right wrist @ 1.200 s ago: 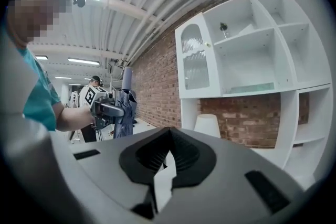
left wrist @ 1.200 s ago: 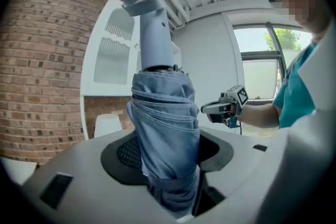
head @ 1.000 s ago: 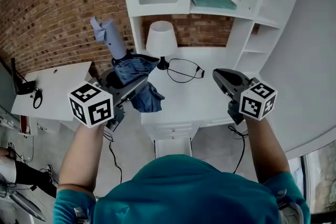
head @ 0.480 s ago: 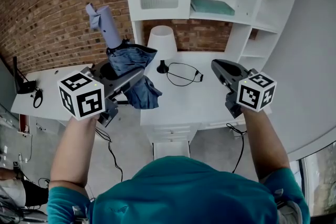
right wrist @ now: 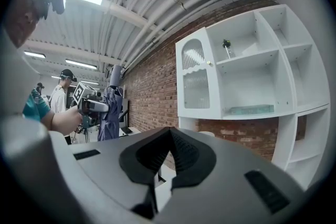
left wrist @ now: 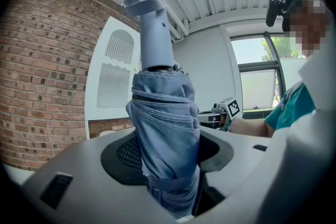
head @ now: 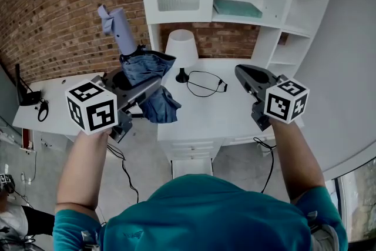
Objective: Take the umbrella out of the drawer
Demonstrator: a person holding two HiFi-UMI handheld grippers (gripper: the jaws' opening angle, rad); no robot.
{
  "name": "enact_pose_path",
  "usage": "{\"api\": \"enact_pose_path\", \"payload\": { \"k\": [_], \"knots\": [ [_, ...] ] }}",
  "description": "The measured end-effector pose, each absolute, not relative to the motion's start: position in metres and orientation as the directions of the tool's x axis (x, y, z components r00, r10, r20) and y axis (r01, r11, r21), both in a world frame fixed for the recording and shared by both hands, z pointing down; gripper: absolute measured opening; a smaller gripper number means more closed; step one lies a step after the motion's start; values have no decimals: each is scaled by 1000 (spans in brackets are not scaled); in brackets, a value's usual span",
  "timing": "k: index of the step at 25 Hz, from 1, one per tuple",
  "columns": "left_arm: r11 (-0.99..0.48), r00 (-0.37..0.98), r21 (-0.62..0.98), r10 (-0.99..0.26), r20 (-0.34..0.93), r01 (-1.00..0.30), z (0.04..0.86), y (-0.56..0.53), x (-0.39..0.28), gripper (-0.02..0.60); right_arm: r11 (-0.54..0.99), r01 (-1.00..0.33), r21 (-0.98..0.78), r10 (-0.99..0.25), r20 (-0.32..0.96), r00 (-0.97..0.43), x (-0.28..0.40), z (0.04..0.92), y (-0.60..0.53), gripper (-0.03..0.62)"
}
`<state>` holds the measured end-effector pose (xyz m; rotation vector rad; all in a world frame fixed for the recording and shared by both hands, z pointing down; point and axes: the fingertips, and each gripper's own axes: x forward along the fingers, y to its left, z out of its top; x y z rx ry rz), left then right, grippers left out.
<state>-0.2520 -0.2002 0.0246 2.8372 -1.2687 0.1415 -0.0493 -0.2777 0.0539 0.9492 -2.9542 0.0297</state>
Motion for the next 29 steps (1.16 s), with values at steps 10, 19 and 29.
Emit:
{"api": "enact_pose_path", "payload": {
  "k": [10,19,29],
  "knots": [
    [-676,672,-8,-734,100,-737,24,-199,-250,247,800,-599,43,-600,10,-800,-49,47,-273,20],
    [-679,675,1,-731,99,-735,23,-198,-250,247,806,-589,59,-590,15,-807,-53,45,-270,20],
    [-680,676,-3,-730,97,-734,21,-197,-250,247,805,-590,62,-592,11,-806,-52,42,-268,20]
  ]
}}
